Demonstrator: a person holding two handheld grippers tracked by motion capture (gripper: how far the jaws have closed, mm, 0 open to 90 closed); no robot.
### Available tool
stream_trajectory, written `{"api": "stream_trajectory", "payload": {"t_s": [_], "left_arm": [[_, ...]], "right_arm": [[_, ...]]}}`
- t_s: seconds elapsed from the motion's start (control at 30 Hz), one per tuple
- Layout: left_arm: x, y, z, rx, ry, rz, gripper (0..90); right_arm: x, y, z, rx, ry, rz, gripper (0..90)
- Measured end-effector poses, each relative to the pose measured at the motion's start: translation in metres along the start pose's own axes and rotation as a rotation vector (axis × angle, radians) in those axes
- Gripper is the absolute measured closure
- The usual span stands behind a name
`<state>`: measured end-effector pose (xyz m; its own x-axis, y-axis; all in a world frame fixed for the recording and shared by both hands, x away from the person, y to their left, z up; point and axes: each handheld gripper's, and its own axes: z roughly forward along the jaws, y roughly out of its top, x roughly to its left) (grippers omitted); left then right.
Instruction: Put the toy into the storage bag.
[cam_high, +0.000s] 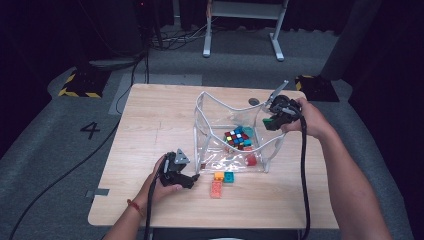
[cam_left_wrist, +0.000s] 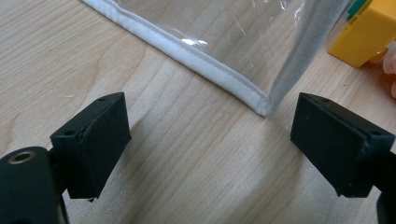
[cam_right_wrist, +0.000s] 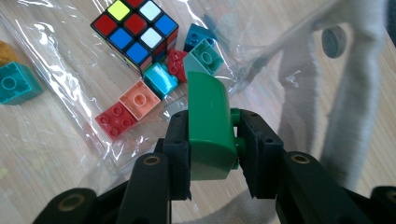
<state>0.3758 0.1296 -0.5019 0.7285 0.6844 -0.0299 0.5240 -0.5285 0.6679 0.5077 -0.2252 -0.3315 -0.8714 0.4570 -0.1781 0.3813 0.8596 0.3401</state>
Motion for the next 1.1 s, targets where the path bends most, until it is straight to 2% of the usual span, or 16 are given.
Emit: {"api": "stream_trajectory", "payload": {"t_s": [0.13, 0.43, 0.63, 0.8, 0.87, 1.0, 1.1], "left_arm": [[0.0, 0.0, 0.0, 0.002, 0.006, 0.001, 12.0], [0.0, 0.0, 0.0, -0.001, 0.0, 0.0, 12.0], [0.0, 0.0, 0.0, 0.0, 0.0, -0.001, 12.0], [0.0, 0.0, 0.0, 0.0, 0.001, 0.0, 12.0], [0.0, 0.0, 0.0, -0.001, 0.0, 0.0, 12.0], [0.0, 0.0, 0.0, 0.0, 0.0, 0.0, 12.0], [0.0, 0.0, 0.0, -0.001, 0.001, -0.001, 12.0]], "right_arm": [[0.0, -0.005, -0.004, -0.007, -0.002, 0.004, 66.8], [0.005, -0.013, -0.009, -0.087, 0.027, 0.004, 60.1], [0.008, -0.018, -0.021, -0.192, 0.025, 0.02, 53.6], [0.023, -0.023, -0.038, -0.296, -0.016, -0.043, 41.4], [0.028, -0.027, -0.045, -0.351, -0.032, 0.003, 36.6], [0.032, -0.039, -0.055, -0.442, -0.092, 0.025, 30.9], [0.034, -0.05, -0.062, -0.503, -0.119, 0.074, 29.5]]}}
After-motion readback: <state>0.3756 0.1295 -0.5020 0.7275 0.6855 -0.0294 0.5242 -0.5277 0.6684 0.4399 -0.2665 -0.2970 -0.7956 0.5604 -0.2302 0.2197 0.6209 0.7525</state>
